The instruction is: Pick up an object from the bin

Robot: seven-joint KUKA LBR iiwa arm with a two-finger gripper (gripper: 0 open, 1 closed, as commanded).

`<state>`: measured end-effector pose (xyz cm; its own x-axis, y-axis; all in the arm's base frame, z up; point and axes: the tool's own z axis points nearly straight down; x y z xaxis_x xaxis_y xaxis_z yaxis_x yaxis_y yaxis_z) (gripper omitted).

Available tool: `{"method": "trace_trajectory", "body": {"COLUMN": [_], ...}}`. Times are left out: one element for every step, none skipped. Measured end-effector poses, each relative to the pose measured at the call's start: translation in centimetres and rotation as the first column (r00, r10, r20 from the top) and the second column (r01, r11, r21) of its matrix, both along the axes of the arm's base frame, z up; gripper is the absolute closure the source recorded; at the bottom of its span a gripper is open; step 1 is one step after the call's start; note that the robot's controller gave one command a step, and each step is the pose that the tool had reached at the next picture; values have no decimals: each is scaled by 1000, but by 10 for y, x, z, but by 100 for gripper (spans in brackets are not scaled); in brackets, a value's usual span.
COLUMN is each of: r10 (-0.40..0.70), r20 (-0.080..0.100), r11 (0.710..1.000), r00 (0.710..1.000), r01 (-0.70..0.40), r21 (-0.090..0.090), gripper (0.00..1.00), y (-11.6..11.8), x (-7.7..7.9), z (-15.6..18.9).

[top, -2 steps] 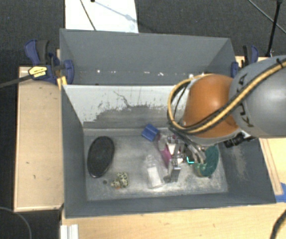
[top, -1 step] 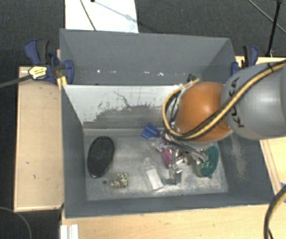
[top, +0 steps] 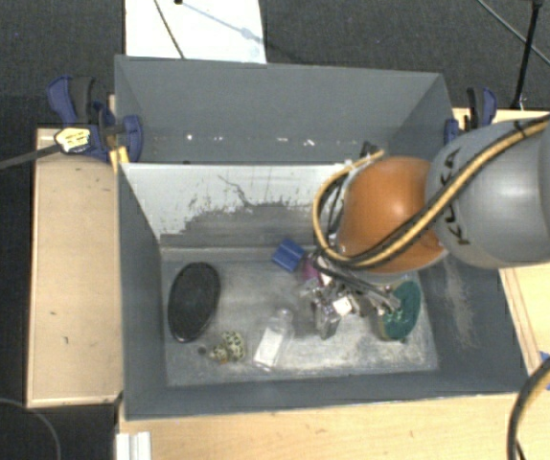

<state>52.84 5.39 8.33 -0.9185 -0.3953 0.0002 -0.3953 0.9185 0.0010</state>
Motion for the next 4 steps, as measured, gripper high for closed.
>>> {"method": "trace_trajectory", "body": {"r10": [-2,169,297,483], "r20": [0,0,4,8], "r11": [1000,986,955,876], "r00": [1000,986,955,875], "r01": [2,-169,-297,-483], "r21": [0,3,-1,0], "gripper": [0,0,0,0], "y": [0,84,139,194], "x": [0,-32,-41,-46], "z": [0,5,-12,-12]}}
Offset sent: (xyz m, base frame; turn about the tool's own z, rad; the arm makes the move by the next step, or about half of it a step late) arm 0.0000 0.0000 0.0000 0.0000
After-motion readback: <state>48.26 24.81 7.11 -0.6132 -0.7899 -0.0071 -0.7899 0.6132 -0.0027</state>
